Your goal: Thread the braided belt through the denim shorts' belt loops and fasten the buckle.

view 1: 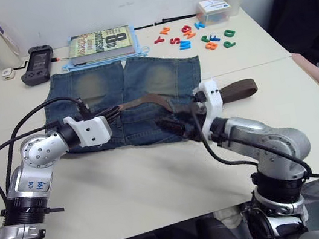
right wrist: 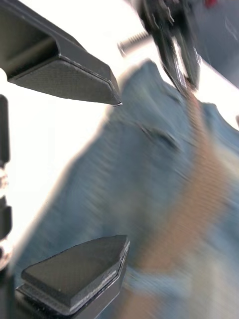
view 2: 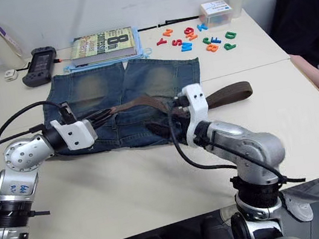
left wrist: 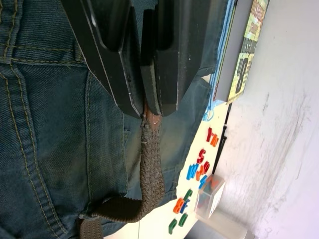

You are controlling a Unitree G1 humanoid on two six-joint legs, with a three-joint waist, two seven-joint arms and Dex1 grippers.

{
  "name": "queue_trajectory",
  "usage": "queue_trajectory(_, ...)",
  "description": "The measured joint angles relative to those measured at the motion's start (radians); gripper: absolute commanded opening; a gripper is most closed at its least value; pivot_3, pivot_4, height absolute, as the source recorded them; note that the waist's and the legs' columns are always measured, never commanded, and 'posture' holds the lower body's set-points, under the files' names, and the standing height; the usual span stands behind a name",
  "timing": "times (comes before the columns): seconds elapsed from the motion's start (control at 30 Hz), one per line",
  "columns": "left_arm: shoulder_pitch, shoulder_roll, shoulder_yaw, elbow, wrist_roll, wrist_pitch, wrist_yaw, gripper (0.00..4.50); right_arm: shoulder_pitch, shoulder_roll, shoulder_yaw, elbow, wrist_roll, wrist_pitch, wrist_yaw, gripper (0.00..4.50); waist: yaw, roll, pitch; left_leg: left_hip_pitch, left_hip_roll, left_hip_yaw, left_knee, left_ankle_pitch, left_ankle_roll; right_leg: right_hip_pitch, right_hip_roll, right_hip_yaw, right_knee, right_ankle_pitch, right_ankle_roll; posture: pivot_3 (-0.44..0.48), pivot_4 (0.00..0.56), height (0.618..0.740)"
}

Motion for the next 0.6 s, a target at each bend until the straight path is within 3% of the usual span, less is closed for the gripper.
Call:
queue_trajectory(0.13, 0.0, -0.007, 0.0, -0.007, 0.0, -0.001, 0.001, 0.03, -0.056, 0.011, -0.179, 0.116, 0.064, 0.057, -0.128, 4.5, 0.003, 0.001, 0.001, 0.0, -0.002, 0.0, 0.0, 0.0, -0.001, -0.002, 0.0, 0.0, 0.002, 0.0, -0.001, 0.0, 0.15, 0.74)
queue_trajectory(0.23, 0.005, -0.005, 0.001, -0.007, 0.0, -0.001, 0.001, 0.03, -0.125, 0.011, -0.334, 0.247, 0.113, -0.03, -0.299, 4.5, 0.003, 0.002, 0.001, 0.0, -0.003, 0.0, -0.001, 0.001, -0.001, -0.004, -0.001, 0.0, 0.003, 0.0, -0.001, 0.0, 0.15, 0.74)
queue_trajectory(0.43, 0.008, -0.004, 0.003, -0.028, 0.0, 0.0, 0.002, 0.03, -0.187, 0.013, -0.314, 0.396, 0.327, -0.236, -0.51, 4.5, -0.022, 0.002, 0.001, -0.001, -0.002, 0.003, -0.002, 0.001, -0.002, -0.01, -0.002, 0.001, 0.007, 0.0, -0.001, 0.0, 0.15, 0.74)
queue_trajectory(0.6, 0.008, -0.004, 0.003, -0.031, 0.0, 0.004, 0.005, 0.03, -0.186, 0.013, -0.157, 0.474, 0.635, -0.334, -0.708, 4.5, -0.044, 0.002, 0.001, -0.001, 0.0, 0.003, -0.002, 0.001, -0.003, -0.011, -0.003, 0.001, 0.008, 0.0, -0.001, 0.0, 0.15, 0.74)
